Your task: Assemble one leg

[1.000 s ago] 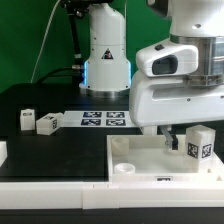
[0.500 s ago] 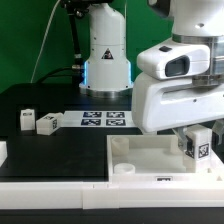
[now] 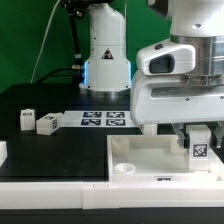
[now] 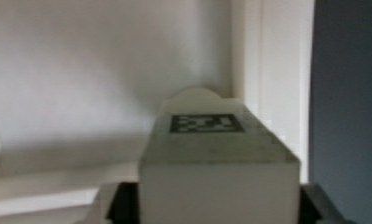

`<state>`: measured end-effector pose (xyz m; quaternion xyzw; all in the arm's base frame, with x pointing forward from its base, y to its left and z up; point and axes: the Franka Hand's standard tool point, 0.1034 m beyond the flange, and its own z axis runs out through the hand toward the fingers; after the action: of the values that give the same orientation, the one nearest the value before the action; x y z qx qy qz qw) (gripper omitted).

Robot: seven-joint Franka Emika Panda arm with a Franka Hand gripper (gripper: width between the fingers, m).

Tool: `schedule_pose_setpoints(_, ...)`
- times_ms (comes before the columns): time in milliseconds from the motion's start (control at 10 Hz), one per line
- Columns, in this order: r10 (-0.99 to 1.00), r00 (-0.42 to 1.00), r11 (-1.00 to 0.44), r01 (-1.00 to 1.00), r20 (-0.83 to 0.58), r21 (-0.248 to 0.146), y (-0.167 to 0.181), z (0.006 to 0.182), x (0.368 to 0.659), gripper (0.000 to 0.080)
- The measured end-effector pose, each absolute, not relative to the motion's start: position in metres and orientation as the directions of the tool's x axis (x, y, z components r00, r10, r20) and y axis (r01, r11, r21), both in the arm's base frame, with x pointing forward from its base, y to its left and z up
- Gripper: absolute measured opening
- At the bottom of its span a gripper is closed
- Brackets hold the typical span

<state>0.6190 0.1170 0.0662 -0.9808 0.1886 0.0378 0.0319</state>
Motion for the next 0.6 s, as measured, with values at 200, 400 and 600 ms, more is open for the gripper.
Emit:
schedule_pose_setpoints(200, -0.609, 0.787, -0.789, -0.614, -0.099, -0.023, 0.1162, 0.0656, 0.619, 0.0291)
schedule_pose_setpoints(400, -0.777, 0.622, -0.625, -0.78, -0.098, 0.002, 0.1155, 0.0659, 0.6195, 0.0291)
schedule_pose_setpoints(600, -0.843, 0.529, -0.532, -0.846, -0.098, 0.011, 0.1154, 0.0661, 0.6199, 0.0291)
